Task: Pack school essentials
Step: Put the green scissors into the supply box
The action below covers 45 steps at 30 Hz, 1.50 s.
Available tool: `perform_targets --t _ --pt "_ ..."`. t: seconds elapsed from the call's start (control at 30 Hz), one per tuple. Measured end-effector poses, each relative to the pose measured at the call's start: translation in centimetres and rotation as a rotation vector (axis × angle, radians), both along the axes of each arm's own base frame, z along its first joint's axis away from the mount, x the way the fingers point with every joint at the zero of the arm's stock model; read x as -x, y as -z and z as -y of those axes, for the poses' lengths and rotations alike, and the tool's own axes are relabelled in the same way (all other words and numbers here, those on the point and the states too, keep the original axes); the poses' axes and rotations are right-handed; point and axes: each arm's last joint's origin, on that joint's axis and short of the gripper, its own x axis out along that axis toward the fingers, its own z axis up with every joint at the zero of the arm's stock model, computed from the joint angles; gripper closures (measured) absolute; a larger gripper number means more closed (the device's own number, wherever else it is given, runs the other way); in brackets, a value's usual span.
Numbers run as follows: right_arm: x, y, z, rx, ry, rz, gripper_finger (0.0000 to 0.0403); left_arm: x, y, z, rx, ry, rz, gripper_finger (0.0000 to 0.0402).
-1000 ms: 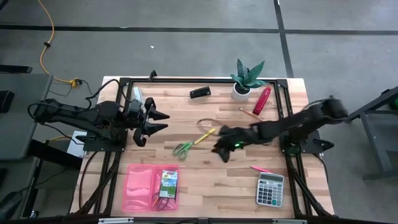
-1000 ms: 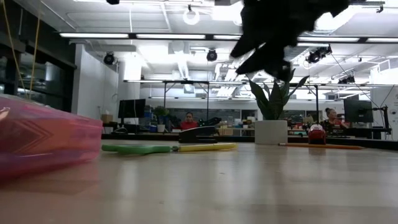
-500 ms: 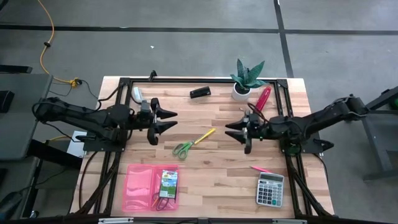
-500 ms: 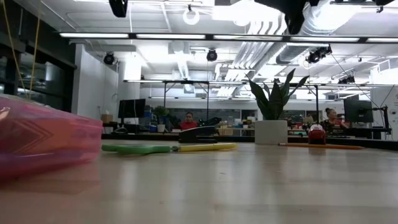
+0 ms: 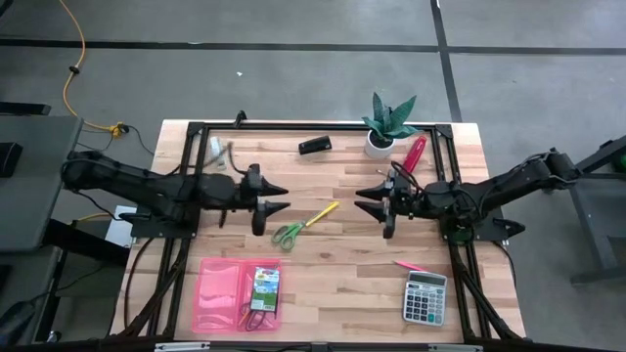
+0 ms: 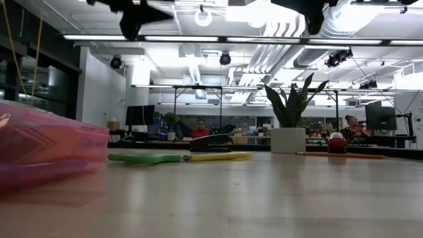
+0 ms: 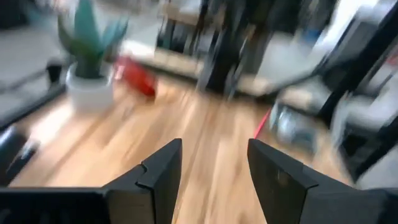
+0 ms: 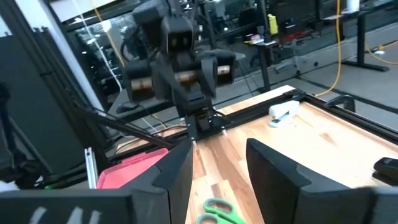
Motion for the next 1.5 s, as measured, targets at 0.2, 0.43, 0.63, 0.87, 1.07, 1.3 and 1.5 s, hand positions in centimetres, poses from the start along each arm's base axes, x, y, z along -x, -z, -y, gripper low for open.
perform_targets --t 0.2,0.43,0.63,0.87,1.07,1.3,1.5 --pt "0.0 0.0 0.1 -0.007 0.044 0.0 0.0261 -1.6 3.7 -0.6 0.14 -0.069 -0.37 0.0229" --pt "0.0 0.2 0.2 0.0 0.08 -0.021 0.0261 -3.4 9.6 -0.7 0.336 -0.161 -0.642 0.0229" --pt "0.1 0.6 0.3 -0.034 0.097 -0.048 0.0261 -4.2 12.9 -0.6 0.419 -0.198 -0.76 0.0229" --pt "0.1 0.7 0.3 -0.032 0.1 -0.066 0.0261 -4.4 13.8 -0.4 0.454 -0.162 -0.807 0.0229" --pt "0.1 0.8 0.3 -0.029 0.1 -0.076 0.0261 -4.7 14.8 -0.3 0.475 -0.142 -0.842 0.0229" --pt "0.1 0.9 0.3 -0.023 0.1 -0.083 0.0261 -4.8 15.2 -0.3 0.465 -0.153 -0.852 0.0239" --pt "0.1 0.9 0.3 -0.021 0.1 -0.084 0.0261 -4.8 15.0 -0.3 0.457 -0.134 -0.84 0.0263"
